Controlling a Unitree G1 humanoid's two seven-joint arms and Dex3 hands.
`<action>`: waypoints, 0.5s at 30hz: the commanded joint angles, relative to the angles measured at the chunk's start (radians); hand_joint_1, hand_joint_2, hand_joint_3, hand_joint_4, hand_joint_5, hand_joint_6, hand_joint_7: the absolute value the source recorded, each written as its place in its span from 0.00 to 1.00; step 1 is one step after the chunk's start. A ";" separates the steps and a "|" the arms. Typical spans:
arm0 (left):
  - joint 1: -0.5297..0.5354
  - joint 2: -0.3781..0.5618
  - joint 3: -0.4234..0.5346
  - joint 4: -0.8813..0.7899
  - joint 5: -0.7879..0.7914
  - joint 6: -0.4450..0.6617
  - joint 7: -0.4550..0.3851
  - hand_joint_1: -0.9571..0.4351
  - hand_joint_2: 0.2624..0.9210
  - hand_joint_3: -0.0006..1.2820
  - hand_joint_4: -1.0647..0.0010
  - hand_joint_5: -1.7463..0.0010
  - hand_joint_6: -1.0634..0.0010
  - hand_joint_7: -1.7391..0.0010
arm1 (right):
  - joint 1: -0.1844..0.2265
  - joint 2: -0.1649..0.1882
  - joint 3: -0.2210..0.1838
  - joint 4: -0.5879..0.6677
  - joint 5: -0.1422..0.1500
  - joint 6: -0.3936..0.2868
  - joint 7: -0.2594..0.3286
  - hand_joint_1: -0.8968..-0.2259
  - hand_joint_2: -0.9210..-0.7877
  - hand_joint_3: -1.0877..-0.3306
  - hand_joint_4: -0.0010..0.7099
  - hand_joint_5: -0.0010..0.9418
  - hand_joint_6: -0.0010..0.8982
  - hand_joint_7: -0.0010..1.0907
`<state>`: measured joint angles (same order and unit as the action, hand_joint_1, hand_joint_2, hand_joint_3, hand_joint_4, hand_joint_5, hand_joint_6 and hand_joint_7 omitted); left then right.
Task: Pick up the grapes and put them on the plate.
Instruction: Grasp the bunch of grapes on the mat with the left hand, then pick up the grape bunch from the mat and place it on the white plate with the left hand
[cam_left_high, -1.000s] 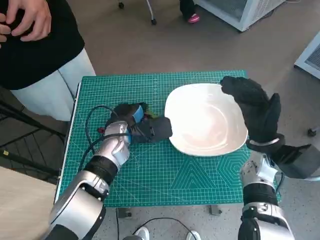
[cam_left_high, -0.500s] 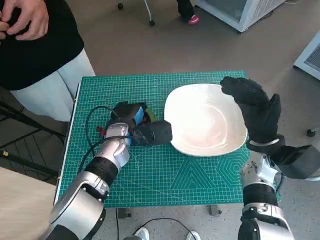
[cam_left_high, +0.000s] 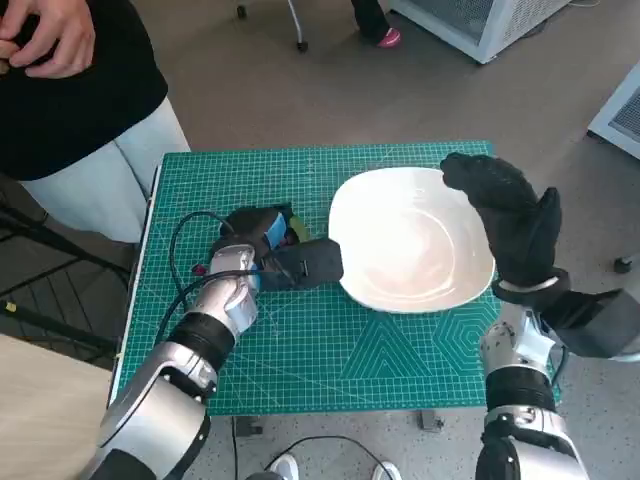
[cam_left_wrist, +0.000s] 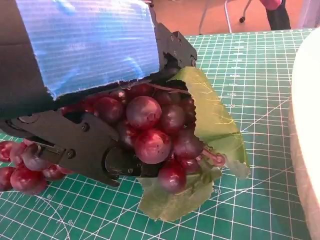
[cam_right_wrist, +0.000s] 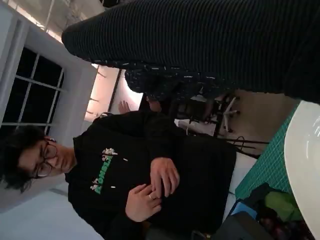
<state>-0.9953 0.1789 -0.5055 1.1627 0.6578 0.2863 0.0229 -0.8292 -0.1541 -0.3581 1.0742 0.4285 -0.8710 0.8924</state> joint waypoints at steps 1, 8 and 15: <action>0.017 0.005 0.008 -0.007 -0.013 0.020 -0.025 0.69 1.00 0.17 0.50 0.15 0.56 0.32 | 0.009 0.002 0.000 0.010 -0.002 0.004 0.005 0.46 0.00 0.68 0.51 0.00 0.49 0.00; 0.022 0.018 0.020 -0.080 -0.019 0.056 -0.053 0.82 0.96 0.26 0.59 0.14 0.62 0.59 | 0.008 0.003 0.002 0.009 -0.004 0.005 0.002 0.46 0.00 0.68 0.51 0.00 0.49 0.00; 0.031 0.034 0.032 -0.211 -0.019 0.152 -0.125 0.94 0.71 0.55 0.64 0.05 0.56 0.95 | 0.004 0.001 0.002 0.012 -0.004 0.010 0.000 0.47 0.00 0.68 0.50 0.00 0.48 0.00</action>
<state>-0.9717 0.1963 -0.4837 1.0151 0.6420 0.4002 -0.0735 -0.8294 -0.1540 -0.3555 1.0743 0.4283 -0.8704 0.8923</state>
